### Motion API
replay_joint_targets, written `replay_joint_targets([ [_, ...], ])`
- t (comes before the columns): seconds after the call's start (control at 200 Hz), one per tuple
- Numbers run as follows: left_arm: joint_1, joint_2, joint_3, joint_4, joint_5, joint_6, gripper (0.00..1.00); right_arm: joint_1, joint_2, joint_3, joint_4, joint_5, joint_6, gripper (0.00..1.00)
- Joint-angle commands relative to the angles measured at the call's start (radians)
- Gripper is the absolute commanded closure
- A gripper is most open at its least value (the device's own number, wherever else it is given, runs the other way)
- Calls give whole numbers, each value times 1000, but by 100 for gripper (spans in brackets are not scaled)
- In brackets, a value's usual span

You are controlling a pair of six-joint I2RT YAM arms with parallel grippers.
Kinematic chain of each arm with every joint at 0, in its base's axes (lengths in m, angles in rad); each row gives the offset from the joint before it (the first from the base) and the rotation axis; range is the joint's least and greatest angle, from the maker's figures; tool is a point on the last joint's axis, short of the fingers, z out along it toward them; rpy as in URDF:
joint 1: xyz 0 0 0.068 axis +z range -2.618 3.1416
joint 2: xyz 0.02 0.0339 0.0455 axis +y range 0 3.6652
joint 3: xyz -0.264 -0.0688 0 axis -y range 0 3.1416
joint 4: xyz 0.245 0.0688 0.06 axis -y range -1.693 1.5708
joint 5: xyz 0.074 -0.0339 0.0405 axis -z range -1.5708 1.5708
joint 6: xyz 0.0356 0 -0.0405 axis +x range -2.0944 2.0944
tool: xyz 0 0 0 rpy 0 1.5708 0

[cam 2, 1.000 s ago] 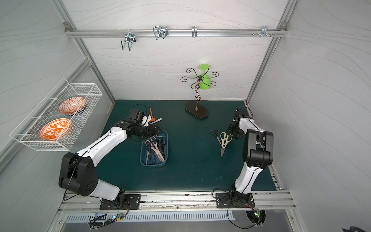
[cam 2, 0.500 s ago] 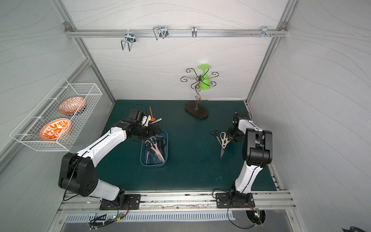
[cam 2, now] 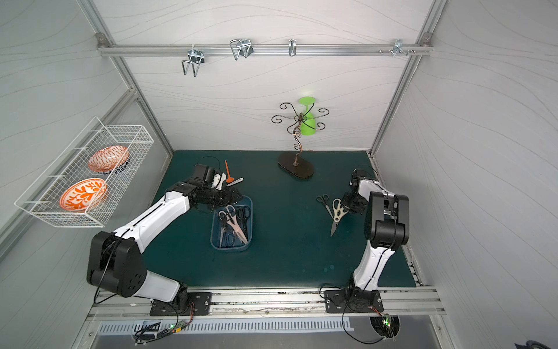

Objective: Put the scissors into the storage box
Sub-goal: Pick up the scissors from the center of the board.

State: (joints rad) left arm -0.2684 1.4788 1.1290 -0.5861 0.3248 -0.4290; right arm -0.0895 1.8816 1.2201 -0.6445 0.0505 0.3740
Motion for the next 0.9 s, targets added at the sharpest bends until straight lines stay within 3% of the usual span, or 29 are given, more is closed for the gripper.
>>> replay_joint_targets([
  [0.0,3,-29,1,0,-10,9,8,-6,41,-16,10,-2,9,88],
  [0.135,3,-29,4,0,-6,4,8,-6,29,-19,8,-1,7,100],
  [0.315,11,-28,-1,12,16,-12,8,-8,-23,-1,-26,12,-19,100],
  [0.49,141,-13,-56,138,202,-171,8,-9,-127,22,-69,11,-42,100],
  [0.61,214,-16,-70,159,224,-197,8,3,-198,57,-99,-24,-40,100],
  [0.78,276,-51,-99,160,189,-192,8,88,-273,78,-96,-90,26,100],
  [0.895,311,-63,-132,177,135,-173,8,218,-281,103,-68,-130,92,100],
])
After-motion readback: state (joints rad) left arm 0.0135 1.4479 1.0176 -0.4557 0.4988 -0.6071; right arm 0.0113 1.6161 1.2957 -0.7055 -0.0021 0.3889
